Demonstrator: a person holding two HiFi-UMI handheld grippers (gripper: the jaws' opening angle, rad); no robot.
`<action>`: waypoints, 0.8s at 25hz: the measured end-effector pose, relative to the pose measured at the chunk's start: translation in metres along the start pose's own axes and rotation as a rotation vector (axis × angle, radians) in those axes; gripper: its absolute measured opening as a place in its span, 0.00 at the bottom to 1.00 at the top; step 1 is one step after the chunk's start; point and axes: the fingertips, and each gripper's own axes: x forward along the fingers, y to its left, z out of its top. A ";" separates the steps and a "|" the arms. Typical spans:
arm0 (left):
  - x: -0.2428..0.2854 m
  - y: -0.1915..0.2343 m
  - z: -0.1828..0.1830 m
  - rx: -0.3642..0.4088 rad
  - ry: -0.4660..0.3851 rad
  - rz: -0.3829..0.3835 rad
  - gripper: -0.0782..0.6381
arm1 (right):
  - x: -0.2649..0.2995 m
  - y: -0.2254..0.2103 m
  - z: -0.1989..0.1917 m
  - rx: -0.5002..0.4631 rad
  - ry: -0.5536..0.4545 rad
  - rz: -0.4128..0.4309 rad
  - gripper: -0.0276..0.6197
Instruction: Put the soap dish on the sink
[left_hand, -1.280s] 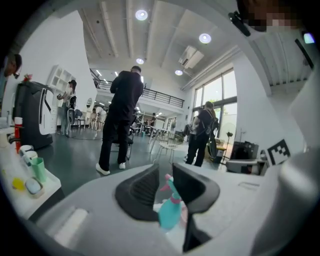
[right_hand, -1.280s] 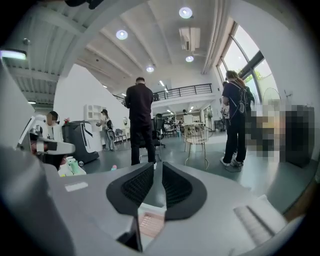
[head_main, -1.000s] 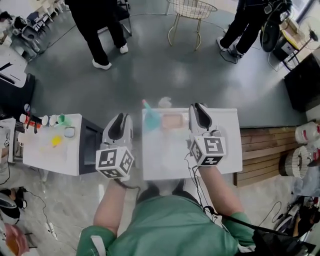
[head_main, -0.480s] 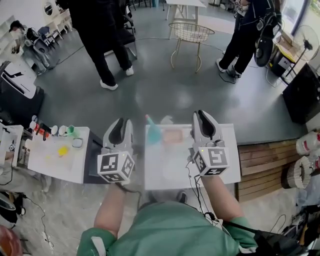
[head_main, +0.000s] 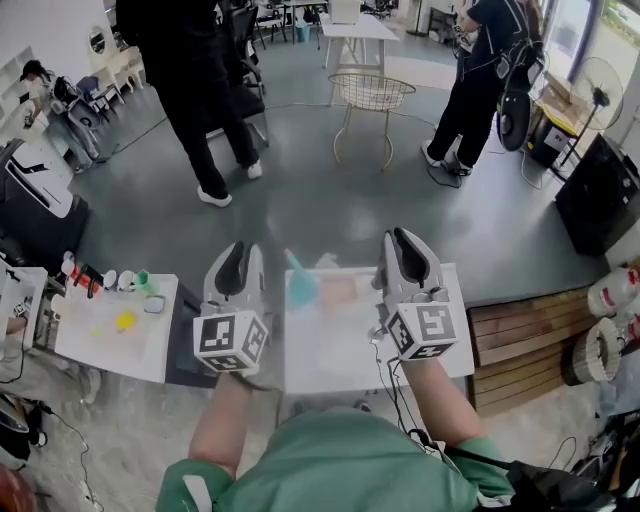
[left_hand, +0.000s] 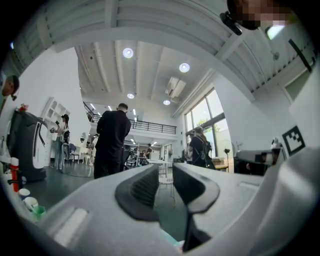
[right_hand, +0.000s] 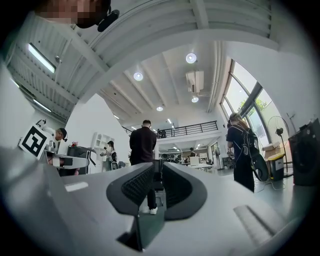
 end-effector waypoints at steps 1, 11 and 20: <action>0.000 -0.003 0.003 0.004 -0.007 -0.003 0.22 | -0.001 -0.001 0.003 -0.001 -0.004 0.001 0.13; 0.004 -0.011 0.006 0.009 -0.024 -0.010 0.22 | -0.008 -0.006 0.012 -0.036 -0.038 0.002 0.13; 0.008 -0.011 0.005 0.012 -0.015 -0.011 0.22 | -0.005 -0.010 0.011 -0.009 -0.040 0.002 0.13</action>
